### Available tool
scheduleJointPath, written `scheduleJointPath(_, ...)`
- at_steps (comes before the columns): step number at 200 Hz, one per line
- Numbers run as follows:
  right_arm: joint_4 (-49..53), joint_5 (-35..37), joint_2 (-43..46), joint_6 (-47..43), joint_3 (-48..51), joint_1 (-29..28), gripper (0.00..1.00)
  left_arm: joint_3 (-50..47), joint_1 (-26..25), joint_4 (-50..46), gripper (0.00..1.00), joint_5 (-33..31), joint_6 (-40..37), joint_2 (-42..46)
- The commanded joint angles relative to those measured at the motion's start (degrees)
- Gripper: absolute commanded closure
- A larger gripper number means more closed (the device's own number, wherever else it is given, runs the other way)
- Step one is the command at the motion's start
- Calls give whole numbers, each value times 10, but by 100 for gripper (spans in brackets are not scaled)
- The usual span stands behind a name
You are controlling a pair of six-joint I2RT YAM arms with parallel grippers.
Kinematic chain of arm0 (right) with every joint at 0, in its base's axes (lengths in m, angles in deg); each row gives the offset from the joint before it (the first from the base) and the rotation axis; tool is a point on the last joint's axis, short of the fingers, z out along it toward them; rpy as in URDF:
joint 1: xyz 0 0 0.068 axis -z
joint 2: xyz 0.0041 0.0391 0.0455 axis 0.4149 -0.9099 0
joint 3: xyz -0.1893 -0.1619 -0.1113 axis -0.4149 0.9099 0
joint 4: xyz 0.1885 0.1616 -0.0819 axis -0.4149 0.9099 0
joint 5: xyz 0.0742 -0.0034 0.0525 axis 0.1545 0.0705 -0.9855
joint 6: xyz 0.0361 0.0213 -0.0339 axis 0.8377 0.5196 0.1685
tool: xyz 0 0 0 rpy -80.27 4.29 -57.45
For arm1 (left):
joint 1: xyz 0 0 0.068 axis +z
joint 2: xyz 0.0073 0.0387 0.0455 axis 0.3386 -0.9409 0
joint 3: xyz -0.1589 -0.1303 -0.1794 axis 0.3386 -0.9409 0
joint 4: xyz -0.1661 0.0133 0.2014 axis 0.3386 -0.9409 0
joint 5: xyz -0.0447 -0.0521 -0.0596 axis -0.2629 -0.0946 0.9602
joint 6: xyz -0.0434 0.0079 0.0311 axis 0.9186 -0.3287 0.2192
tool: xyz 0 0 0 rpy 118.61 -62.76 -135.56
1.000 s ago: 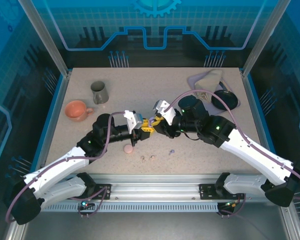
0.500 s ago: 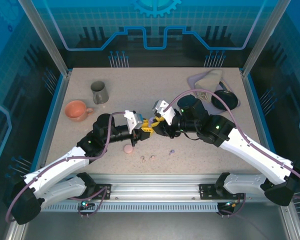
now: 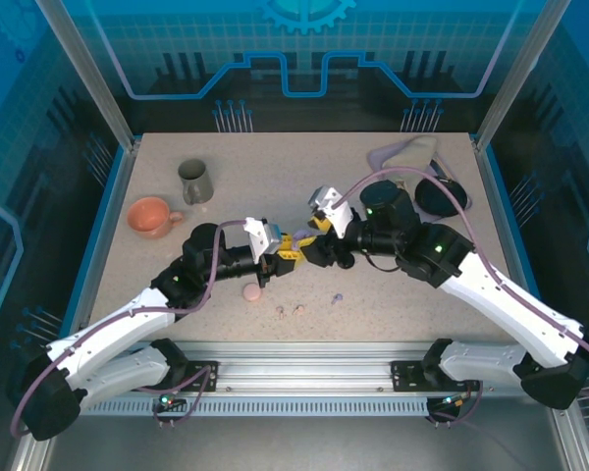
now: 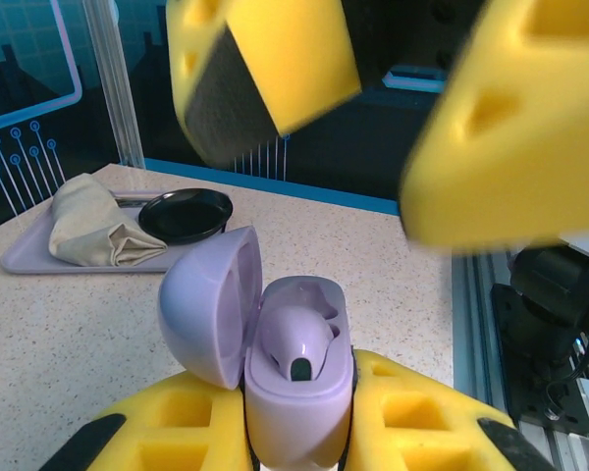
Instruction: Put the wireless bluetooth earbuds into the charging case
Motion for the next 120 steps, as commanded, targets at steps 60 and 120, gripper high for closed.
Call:
scheduleJointPath(60,131,81,56,231,6,89,32,-3,-5,-48,99,-62,-48,63)
scheduleJointPath(120,197,122,19,397,100,91,31,-21,-5,-92,99,-89,-72,133)
